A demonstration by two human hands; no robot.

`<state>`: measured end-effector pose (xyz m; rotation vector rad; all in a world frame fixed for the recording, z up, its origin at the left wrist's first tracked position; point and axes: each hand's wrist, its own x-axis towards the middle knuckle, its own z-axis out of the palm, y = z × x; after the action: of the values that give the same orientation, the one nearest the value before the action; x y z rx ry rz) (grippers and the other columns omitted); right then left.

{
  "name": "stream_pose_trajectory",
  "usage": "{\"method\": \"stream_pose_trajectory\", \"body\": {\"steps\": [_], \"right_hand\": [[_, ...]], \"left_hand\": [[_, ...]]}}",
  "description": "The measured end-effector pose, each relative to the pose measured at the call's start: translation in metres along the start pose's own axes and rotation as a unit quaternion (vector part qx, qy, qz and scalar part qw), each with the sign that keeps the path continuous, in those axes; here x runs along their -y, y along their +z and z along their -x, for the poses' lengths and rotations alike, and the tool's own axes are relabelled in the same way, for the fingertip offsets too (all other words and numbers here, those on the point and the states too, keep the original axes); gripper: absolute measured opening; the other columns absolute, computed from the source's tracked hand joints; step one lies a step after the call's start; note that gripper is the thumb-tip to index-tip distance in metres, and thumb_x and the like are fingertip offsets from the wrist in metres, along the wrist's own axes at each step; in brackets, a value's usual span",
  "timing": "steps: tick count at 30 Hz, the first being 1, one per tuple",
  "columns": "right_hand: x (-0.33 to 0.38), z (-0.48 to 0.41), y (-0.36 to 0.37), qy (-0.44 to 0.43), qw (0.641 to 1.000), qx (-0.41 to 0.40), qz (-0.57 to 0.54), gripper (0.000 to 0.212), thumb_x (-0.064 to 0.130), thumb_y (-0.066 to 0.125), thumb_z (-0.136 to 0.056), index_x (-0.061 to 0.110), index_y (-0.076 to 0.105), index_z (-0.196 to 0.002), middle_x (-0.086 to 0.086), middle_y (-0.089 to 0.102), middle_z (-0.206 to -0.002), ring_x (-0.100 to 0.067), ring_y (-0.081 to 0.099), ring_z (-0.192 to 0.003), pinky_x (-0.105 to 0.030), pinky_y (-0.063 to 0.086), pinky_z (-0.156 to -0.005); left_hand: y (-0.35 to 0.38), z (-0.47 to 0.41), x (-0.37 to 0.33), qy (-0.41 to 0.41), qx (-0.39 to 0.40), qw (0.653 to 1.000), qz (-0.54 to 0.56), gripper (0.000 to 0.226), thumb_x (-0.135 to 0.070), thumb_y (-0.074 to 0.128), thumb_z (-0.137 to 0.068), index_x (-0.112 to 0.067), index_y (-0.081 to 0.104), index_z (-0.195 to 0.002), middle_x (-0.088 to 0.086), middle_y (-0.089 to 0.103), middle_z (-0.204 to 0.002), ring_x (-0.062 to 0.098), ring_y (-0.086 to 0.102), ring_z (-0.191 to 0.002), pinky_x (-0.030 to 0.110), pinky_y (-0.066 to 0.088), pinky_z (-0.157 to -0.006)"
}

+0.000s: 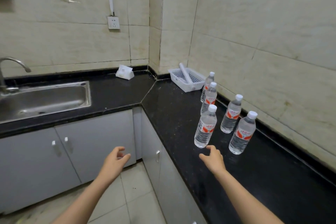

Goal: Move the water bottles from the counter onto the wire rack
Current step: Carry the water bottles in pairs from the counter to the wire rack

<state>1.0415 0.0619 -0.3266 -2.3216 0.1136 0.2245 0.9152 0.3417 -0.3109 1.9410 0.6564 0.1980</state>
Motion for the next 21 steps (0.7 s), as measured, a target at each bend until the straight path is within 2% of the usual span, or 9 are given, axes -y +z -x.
{"method": "stream_pose_trajectory", "body": {"steps": [3, 6, 9, 14, 17, 21], "right_hand": [[-0.003, -0.023, 0.003, 0.023, 0.999, -0.013, -0.023, 0.057, 0.024, 0.067, -0.08, 0.009, 0.042, -0.13, -0.018, 0.044, -0.134, -0.033, 0.04, -0.125, -0.039, 0.034, -0.102], [-0.003, -0.044, 0.003, 0.025, 0.997, -0.035, -0.061, 0.067, 0.023, 0.075, -0.074, 0.009, 0.041, -0.13, -0.018, 0.044, -0.134, -0.031, 0.041, -0.127, -0.04, 0.036, -0.104], [-0.003, -0.064, 0.001, 0.043, 0.992, -0.064, -0.101, 0.08, 0.017, 0.08, -0.069, 0.006, 0.036, -0.135, -0.021, 0.042, -0.137, -0.029, 0.041, -0.128, -0.037, 0.036, -0.104], [0.015, -0.095, -0.005, 0.055, 0.988, -0.081, -0.118, 0.088, 0.01, 0.081, -0.067, 0.008, 0.028, -0.138, -0.016, 0.042, -0.137, -0.026, 0.042, -0.125, -0.034, 0.036, -0.101], [0.03, -0.105, -0.002, 0.065, 0.982, -0.089, -0.154, 0.09, 0.003, 0.079, -0.068, 0.011, 0.025, -0.139, -0.01, 0.044, -0.13, -0.018, 0.046, -0.113, -0.032, 0.04, -0.095], [0.037, -0.108, 0.016, 0.094, 0.962, -0.146, -0.21, 0.087, -0.007, 0.074, -0.069, 0.008, 0.027, -0.139, -0.009, 0.046, -0.124, -0.02, 0.048, -0.108, -0.034, 0.042, -0.094]], "left_hand": [[0.013, -0.031, 0.006, -0.01, 0.02, 1.0, 0.001, 0.035, -0.012, 0.056, -0.089, 0.001, 0.051, -0.121, 0.012, 0.051, -0.102, 0.023, 0.049, -0.093, 0.026, 0.034, -0.079], [0.026, -0.072, 0.005, -0.008, 0.041, 0.999, 0.007, 0.034, -0.008, 0.055, -0.089, 0.005, 0.051, -0.12, 0.019, 0.055, -0.104, 0.023, 0.05, -0.09, 0.027, 0.038, -0.073], [0.044, -0.118, -0.002, 0.012, 0.081, 0.997, 0.005, 0.033, -0.008, 0.054, -0.089, 0.005, 0.051, -0.119, 0.023, 0.056, -0.111, 0.025, 0.052, -0.096, 0.026, 0.034, -0.078], [0.059, -0.2, -0.024, 0.057, 0.147, 0.987, 0.011, 0.03, -0.01, 0.055, -0.089, 0.002, 0.054, -0.117, 0.014, 0.055, -0.1, 0.021, 0.05, -0.091, 0.027, 0.036, -0.077], [0.06, -0.243, -0.031, 0.074, 0.181, 0.981, 0.014, 0.029, -0.009, 0.056, -0.088, 0.002, 0.055, -0.115, 0.014, 0.056, -0.096, 0.024, 0.053, -0.089, 0.028, 0.037, -0.079], [0.069, -0.285, -0.03, 0.075, 0.222, 0.972, 0.002, 0.028, -0.009, 0.057, -0.088, 0.002, 0.055, -0.113, 0.012, 0.057, -0.087, 0.025, 0.055, -0.083, 0.029, 0.039, -0.078]]}}
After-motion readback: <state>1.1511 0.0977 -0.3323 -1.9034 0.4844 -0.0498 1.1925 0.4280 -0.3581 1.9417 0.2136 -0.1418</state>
